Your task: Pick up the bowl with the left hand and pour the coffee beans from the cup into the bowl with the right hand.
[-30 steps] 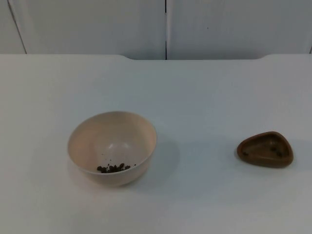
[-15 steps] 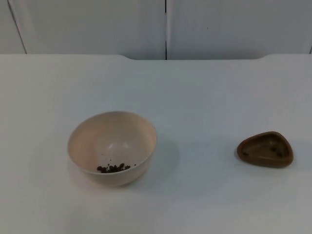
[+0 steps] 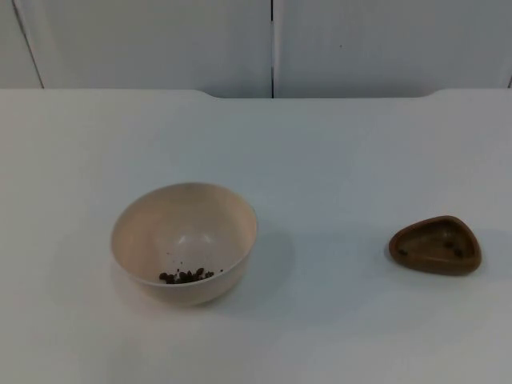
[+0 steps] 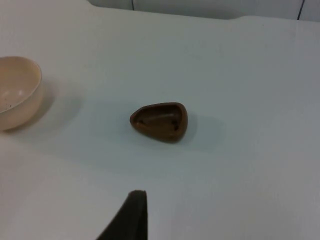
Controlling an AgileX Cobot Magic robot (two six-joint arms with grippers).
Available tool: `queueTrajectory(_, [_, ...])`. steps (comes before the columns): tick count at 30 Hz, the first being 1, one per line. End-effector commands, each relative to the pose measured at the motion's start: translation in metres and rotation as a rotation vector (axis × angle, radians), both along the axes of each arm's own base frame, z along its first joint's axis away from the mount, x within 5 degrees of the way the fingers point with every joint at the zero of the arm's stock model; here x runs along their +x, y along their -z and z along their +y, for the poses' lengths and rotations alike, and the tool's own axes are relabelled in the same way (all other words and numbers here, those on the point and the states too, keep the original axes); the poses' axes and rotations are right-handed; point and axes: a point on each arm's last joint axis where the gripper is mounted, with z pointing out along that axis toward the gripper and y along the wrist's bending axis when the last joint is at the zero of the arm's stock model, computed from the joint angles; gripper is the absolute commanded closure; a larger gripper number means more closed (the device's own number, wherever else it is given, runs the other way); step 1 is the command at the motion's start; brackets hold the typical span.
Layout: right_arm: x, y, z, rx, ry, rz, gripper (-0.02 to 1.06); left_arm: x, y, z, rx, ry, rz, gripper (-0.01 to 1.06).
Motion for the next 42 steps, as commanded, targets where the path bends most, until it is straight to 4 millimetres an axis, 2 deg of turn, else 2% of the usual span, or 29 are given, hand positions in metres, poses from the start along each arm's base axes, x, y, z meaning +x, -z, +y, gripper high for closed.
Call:
queueTrajectory(1, [-0.0001,0.0003,0.0004,0.005,0.032,-0.005,-0.01,0.0001,0.0015,0.0004,-0.001,-0.008,0.002,0.0])
queueTrajectory(12, [0.0001,0.0003,0.0018,0.005,0.21,-0.006,-0.01,0.0001,0.0015,0.0004,-0.001,-0.008,0.002,0.0])
queueTrajectory(42, [0.0001,0.0003,0.0018,0.005,0.212,-0.006,-0.01,0.0003,0.0014,0.001,0.005,-0.013,-0.001,0.0])
